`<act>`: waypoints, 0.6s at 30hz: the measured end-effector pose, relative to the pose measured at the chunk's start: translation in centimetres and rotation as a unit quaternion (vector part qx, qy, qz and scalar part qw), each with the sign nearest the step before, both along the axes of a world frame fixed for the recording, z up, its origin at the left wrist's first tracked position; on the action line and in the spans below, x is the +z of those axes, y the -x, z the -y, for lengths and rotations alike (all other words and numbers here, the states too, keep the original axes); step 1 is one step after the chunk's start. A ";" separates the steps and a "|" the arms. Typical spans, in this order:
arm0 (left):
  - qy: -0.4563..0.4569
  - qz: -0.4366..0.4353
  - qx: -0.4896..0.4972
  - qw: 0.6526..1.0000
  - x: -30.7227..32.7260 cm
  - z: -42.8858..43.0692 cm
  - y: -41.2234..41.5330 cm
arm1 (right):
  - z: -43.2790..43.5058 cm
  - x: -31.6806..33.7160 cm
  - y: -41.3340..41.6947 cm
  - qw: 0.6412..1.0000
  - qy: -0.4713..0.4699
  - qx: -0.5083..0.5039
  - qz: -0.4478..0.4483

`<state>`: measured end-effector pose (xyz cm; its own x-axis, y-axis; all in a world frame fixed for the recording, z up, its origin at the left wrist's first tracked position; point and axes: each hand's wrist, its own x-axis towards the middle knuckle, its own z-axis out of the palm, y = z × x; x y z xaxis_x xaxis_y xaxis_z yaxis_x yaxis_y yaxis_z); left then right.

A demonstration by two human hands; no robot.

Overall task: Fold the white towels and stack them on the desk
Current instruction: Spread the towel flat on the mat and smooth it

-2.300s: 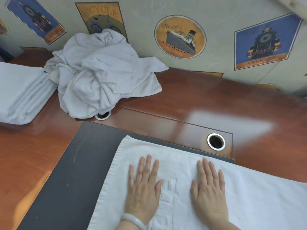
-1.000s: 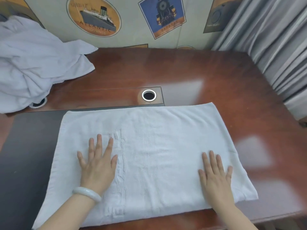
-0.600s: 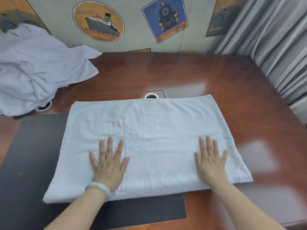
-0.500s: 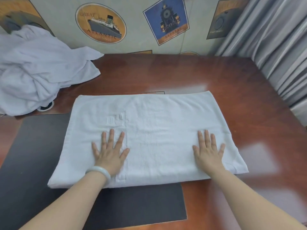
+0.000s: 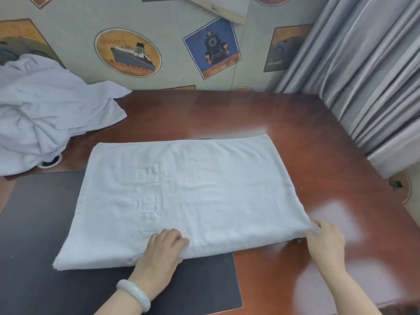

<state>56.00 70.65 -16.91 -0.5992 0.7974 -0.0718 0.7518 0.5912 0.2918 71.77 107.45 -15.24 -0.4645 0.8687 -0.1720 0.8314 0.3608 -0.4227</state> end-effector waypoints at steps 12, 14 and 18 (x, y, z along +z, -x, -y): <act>0.002 0.082 -0.002 0.997 1.1 -1.2 1.7 | -2.2 1.5 1.0 0.926 0.332 -0.110 -0.144; -0.003 0.084 -0.001 0.996 1.3 -1.3 1.9 | -2.2 1.2 1.2 0.914 0.353 -0.110 -0.166; -0.018 0.100 0.017 0.995 1.3 -0.7 1.9 | -2.9 1.5 0.9 0.898 0.362 -0.093 -0.232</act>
<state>54.15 71.35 -15.57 -0.6021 0.7815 -0.1636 0.6566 0.6012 0.4555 70.90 110.33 -13.74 -0.4910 0.6775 -0.5476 0.5224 -0.2740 -0.8075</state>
